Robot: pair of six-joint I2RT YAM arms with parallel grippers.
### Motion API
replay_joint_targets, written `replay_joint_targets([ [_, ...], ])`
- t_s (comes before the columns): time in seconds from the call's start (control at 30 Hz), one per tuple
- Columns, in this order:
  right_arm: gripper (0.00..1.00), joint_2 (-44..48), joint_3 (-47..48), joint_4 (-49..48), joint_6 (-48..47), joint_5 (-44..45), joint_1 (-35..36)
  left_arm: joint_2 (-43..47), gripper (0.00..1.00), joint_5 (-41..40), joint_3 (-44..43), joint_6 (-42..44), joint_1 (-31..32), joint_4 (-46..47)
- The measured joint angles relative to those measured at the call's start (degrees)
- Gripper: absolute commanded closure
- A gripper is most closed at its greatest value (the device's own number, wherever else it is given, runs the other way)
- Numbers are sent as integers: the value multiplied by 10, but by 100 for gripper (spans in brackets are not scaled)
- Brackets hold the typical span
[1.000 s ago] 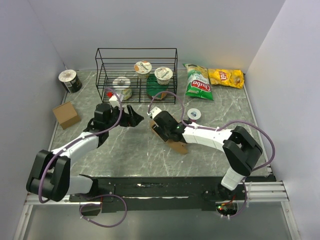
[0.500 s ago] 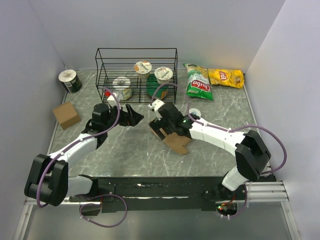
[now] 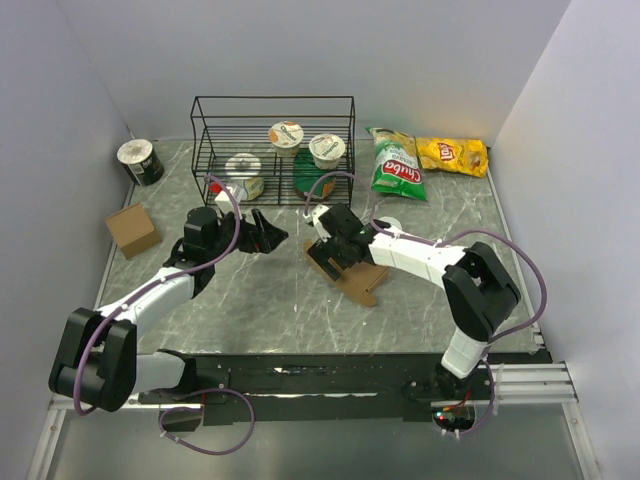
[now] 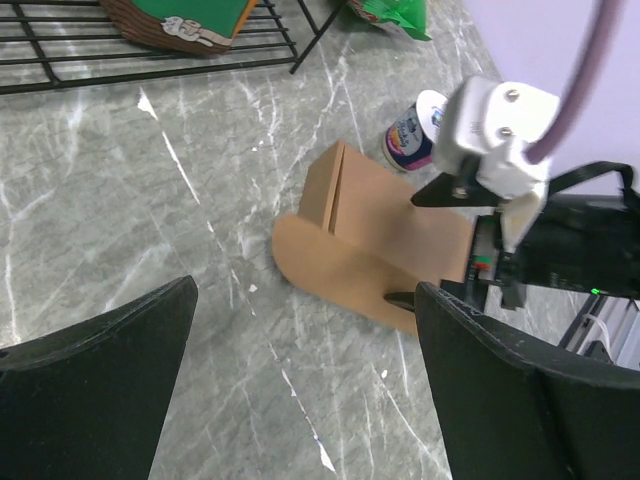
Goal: Fold the paper box
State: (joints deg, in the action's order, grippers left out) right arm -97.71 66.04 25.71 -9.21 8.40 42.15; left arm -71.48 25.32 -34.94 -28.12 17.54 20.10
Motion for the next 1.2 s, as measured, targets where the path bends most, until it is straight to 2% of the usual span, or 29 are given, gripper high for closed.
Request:
replay_joint_targets([
  [0.47, 0, -16, 16, 5, -18, -43, -66, -10, 4, 45, 0, 7, 0, 34],
  [0.93, 0, -17, 68, 31, -16, -66, -94, -46, 4, 80, 0, 15, -1, 63],
  [1.2, 0, -59, 89, 35, -14, -89, -113, -46, 4, 88, 0, 15, -1, 67],
])
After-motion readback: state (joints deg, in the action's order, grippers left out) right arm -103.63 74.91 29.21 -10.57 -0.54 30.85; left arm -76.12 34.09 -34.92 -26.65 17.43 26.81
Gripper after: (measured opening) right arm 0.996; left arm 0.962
